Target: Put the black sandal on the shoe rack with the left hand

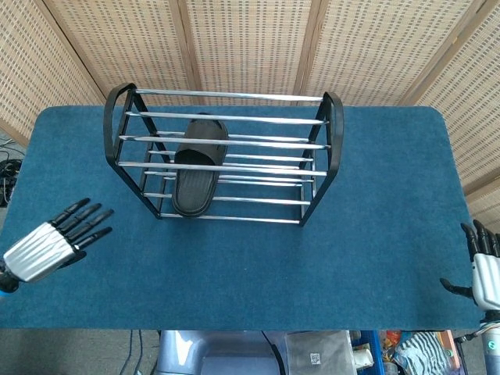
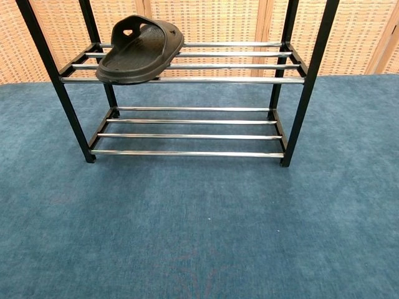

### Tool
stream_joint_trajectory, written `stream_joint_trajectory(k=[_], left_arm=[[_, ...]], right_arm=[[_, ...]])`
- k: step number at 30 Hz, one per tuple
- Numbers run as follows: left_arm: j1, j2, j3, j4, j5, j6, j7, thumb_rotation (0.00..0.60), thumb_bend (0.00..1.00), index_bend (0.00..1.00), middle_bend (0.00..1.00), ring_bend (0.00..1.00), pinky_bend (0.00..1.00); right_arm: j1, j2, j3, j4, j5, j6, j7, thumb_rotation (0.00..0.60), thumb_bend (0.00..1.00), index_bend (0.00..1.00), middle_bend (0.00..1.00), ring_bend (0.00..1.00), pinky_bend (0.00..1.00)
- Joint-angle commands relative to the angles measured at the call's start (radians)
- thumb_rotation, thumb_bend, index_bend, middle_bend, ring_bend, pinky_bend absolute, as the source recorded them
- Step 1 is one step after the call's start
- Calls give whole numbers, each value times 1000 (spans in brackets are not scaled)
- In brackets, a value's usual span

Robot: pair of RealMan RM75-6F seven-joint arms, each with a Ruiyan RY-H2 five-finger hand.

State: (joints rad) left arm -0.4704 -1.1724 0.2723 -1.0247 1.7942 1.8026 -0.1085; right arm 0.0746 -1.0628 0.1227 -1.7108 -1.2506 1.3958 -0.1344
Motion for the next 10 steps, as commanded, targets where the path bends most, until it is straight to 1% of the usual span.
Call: stream_joint_trajectory(k=[1, 2, 5, 7, 10], left_arm=[[149, 57, -58, -321, -290, -133, 83, 600, 174, 0, 0, 0, 0], [162, 73, -65, -398, -337, -162, 86, 600, 173, 0, 0, 0, 0], [183, 112, -93, -557, -431, -213, 76, 600, 173, 0, 0, 0, 0], [197, 122, -121, -625, -486, -226, 80, 600, 173, 0, 0, 0, 0], [210, 125, -149, -683, -541, -241, 99, 600, 173, 0, 0, 0, 0]], right_arm=[[-6, 7, -9, -15, -24, 14, 5, 600, 0, 0, 0, 0, 0], [-9, 9, -12, -20, -33, 21, 6, 600, 0, 0, 0, 0, 0], [-17, 15, -19, -29, -61, 41, 9, 600, 0, 0, 0, 0, 0], [-21, 18, -25, -31, -78, 49, 11, 600, 0, 0, 0, 0, 0], [-24, 20, -29, -29, -93, 58, 10, 600, 0, 0, 0, 0, 0]])
